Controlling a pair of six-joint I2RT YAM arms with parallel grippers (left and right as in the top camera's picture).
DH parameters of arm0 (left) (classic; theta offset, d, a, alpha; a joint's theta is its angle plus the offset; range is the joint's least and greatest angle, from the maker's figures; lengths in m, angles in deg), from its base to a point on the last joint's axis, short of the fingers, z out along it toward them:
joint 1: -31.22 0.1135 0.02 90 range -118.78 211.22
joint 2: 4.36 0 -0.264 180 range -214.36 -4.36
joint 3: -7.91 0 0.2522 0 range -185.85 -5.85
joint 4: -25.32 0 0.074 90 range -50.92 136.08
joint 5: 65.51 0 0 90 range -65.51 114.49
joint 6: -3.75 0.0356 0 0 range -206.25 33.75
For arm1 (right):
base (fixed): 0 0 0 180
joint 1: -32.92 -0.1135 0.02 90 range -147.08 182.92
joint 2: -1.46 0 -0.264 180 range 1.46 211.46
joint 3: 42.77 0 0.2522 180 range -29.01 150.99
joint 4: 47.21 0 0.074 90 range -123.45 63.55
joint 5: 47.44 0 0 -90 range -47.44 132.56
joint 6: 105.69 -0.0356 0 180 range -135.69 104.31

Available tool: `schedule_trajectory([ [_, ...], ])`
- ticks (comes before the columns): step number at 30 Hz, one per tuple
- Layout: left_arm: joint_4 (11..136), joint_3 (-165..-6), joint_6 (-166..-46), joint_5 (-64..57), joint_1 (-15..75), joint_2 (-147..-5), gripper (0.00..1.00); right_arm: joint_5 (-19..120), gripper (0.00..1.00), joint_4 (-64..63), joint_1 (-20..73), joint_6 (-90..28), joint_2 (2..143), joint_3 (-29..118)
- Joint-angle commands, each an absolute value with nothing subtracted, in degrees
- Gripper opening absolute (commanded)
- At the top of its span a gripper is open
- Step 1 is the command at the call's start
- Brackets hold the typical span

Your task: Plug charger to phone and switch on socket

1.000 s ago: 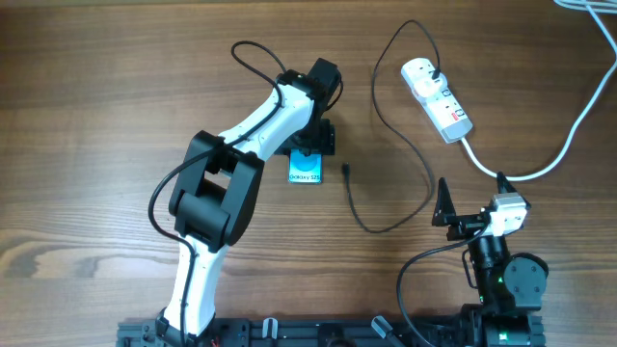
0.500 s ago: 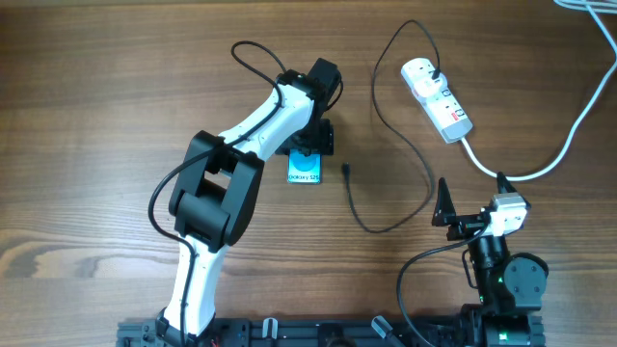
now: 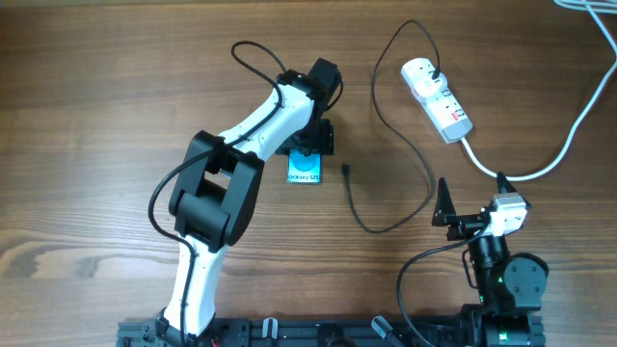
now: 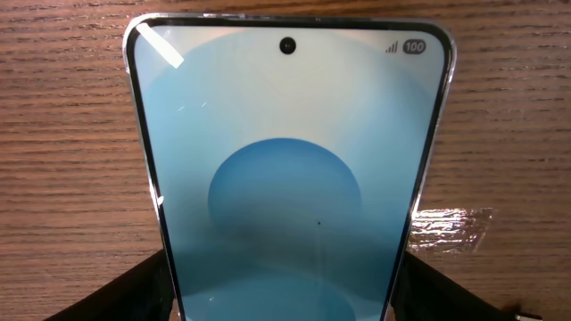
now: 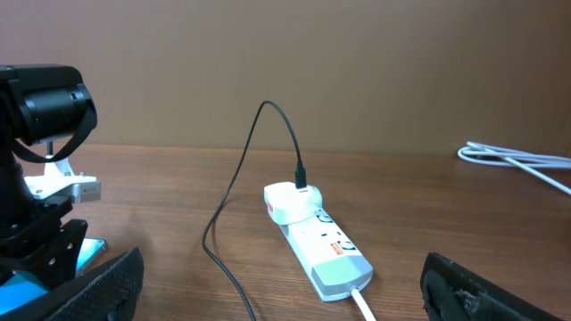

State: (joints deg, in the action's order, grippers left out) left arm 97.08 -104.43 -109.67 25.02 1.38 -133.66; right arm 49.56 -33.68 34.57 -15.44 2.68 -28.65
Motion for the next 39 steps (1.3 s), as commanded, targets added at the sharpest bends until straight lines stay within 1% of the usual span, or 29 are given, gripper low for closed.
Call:
schedule_trajectory([
  [1,96.88,-104.30,-109.84,24.93,1.88,-135.41,0.75,48.95,1.00,-33.86,34.33,-15.83,2.50,-28.72],
  [18,96.88,-104.30,-109.84,24.93,1.88,-135.41,0.75,48.95,1.00,-33.88,34.33,-15.85,2.50,-28.72],
  [39,97.75,-104.54,-109.82,24.93,1.88,-134.82,0.70,48.95,0.99,-33.88,34.33,-15.83,2.50,-28.72],
])
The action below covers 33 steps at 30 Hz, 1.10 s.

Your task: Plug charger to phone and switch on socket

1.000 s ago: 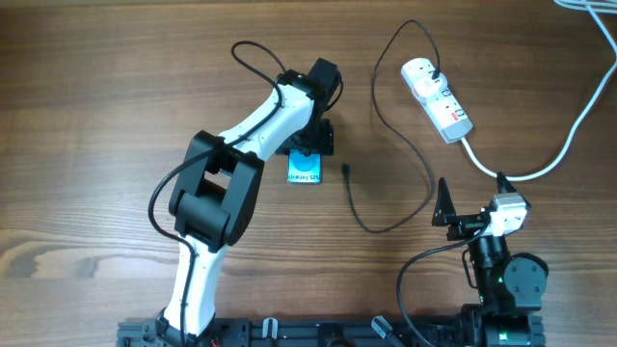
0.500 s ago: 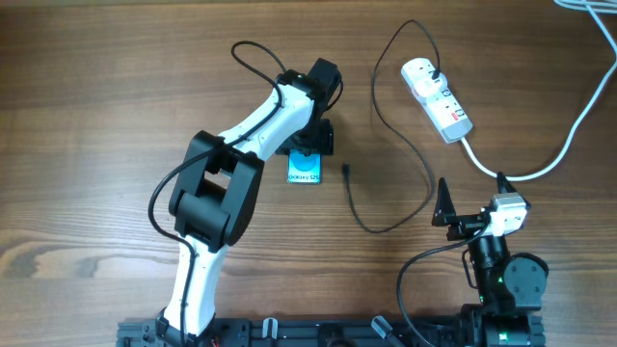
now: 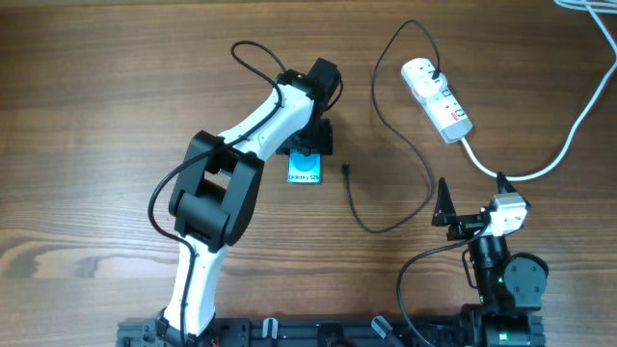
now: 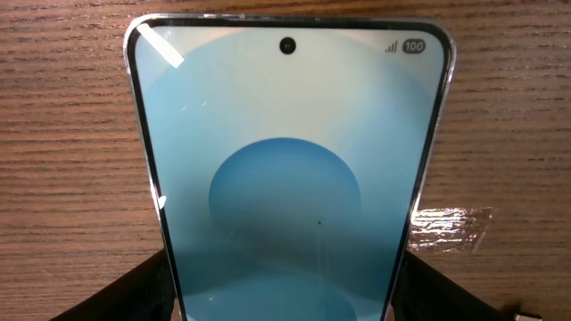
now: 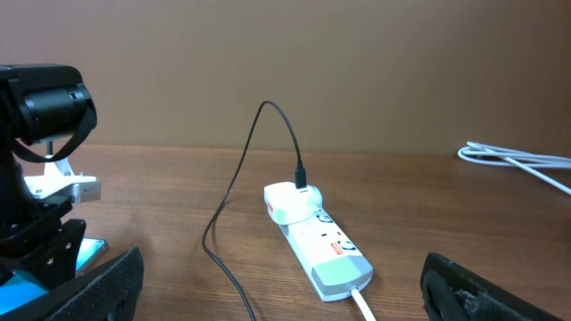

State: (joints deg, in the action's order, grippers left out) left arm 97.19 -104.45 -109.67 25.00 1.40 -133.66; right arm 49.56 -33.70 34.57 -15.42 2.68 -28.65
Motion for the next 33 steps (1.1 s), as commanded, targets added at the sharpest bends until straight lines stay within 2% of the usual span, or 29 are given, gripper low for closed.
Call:
schedule_trajectory([
  [1,97.82,-104.54,-109.82,24.93,1.88,-134.51,0.70,48.95,1.00,-33.88,34.33,-15.85,2.50,-28.72],
  [33,100.03,-104.54,-109.87,23.84,1.88,-131.36,0.68,48.95,1.00,-33.88,34.33,-15.81,2.50,-28.72],
])
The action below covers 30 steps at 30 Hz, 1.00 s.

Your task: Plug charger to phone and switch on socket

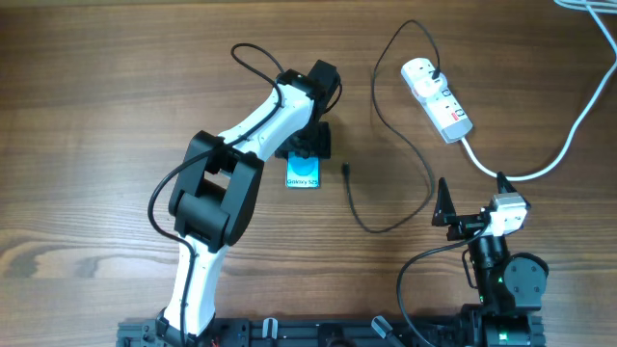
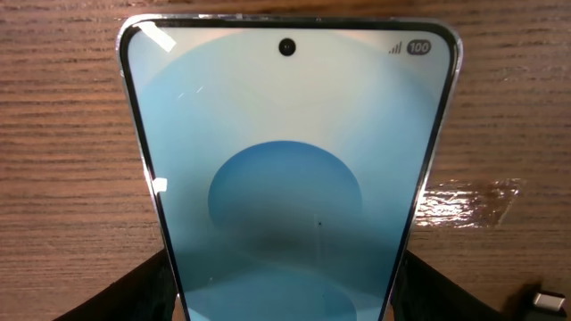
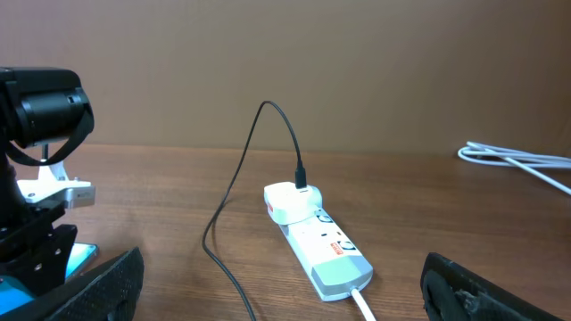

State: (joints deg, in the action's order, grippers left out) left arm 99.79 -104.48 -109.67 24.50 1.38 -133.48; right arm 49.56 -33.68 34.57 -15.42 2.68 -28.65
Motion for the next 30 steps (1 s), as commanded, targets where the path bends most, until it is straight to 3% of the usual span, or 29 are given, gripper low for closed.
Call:
schedule_trajectory([
  [1,100.05,-104.54,-109.87,23.84,1.88,-131.36,0.68,48.95,1.00,-33.88,34.33,-15.83,2.50,-28.72],
  [30,102.80,-104.54,-112.42,18.68,1.90,-124.76,0.69,48.95,1.00,-33.86,34.33,-15.83,2.50,-28.72],
])
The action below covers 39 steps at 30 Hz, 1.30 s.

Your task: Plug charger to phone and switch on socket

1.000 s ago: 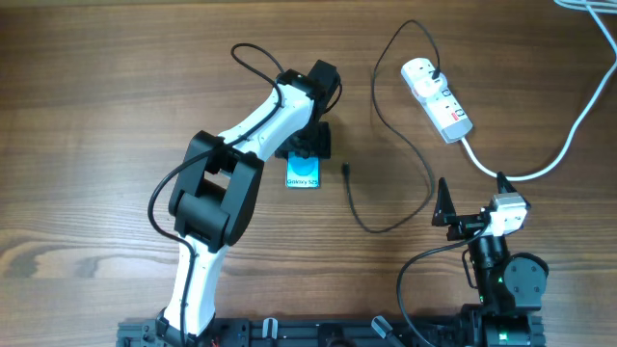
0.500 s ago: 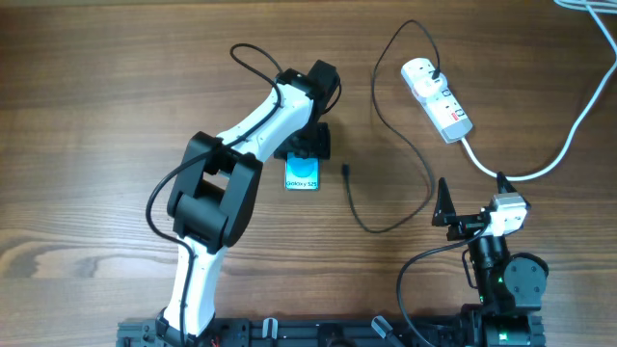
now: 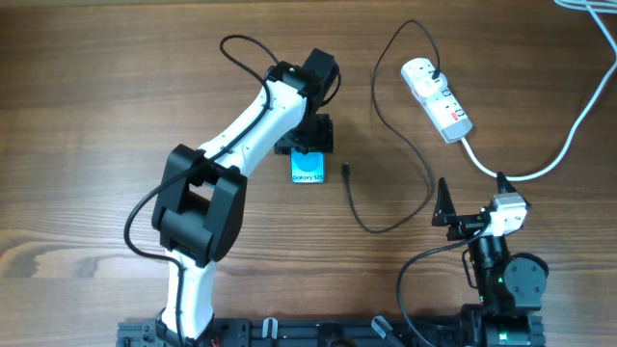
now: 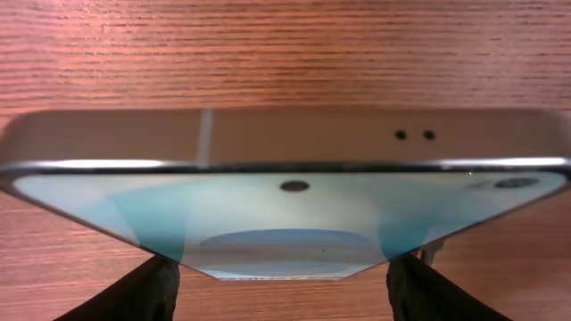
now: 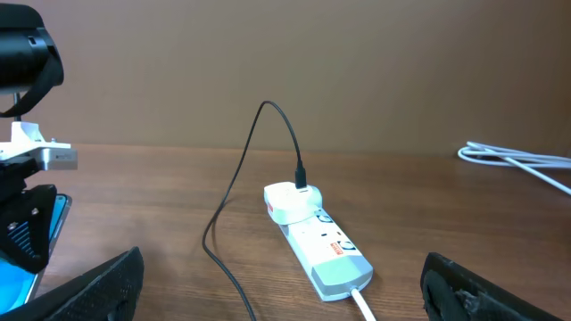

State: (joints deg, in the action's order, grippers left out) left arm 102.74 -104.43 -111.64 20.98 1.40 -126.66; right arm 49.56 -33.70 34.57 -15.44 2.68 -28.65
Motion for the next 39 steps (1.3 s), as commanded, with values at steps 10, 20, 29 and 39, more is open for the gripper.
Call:
schedule_trajectory([
  [10,102.76,-104.54,-112.40,18.77,2.60,-124.76,0.69,48.95,1.00,-33.86,34.33,-15.81,2.50,-28.72],
  [20,102.96,-104.54,-112.40,18.75,4.13,-124.81,0.70,48.95,1.00,-33.88,34.33,-15.85,2.50,-28.72],
  [29,99.39,-102.60,-112.42,18.75,2.75,-127.49,0.71,48.95,1.00,-33.88,34.33,-15.83,2.50,-28.72],
  [39,88.71,-91.76,-112.44,18.75,2.47,-127.56,0.72,48.95,1.00,-33.88,34.33,-15.83,2.50,-28.72],
])
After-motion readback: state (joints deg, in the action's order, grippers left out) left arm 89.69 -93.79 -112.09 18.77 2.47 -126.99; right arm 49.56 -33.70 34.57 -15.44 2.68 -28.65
